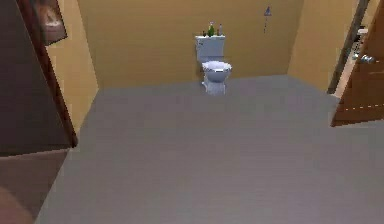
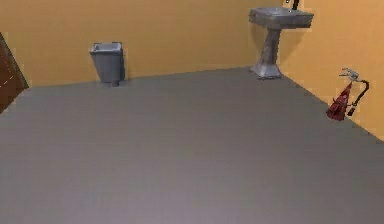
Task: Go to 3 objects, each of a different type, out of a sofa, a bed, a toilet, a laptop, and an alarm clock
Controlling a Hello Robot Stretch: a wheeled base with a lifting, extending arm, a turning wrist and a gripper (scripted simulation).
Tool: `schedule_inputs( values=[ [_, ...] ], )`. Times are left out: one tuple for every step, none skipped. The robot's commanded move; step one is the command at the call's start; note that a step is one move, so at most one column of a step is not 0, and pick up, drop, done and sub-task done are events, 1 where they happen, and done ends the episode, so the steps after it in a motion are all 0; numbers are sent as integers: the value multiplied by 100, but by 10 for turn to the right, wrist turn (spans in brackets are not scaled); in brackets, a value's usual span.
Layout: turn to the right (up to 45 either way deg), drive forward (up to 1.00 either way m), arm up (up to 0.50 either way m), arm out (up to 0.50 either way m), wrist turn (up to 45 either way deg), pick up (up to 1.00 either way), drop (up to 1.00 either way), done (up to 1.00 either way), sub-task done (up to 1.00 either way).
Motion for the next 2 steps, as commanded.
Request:
schedule_inputs(
  values=[
    [0, 100, 0, 0, 0, 0, 0, 0, 0],
    [30, 0, 0, 0, 0, 0, 0, 0, 0]
  ],
)
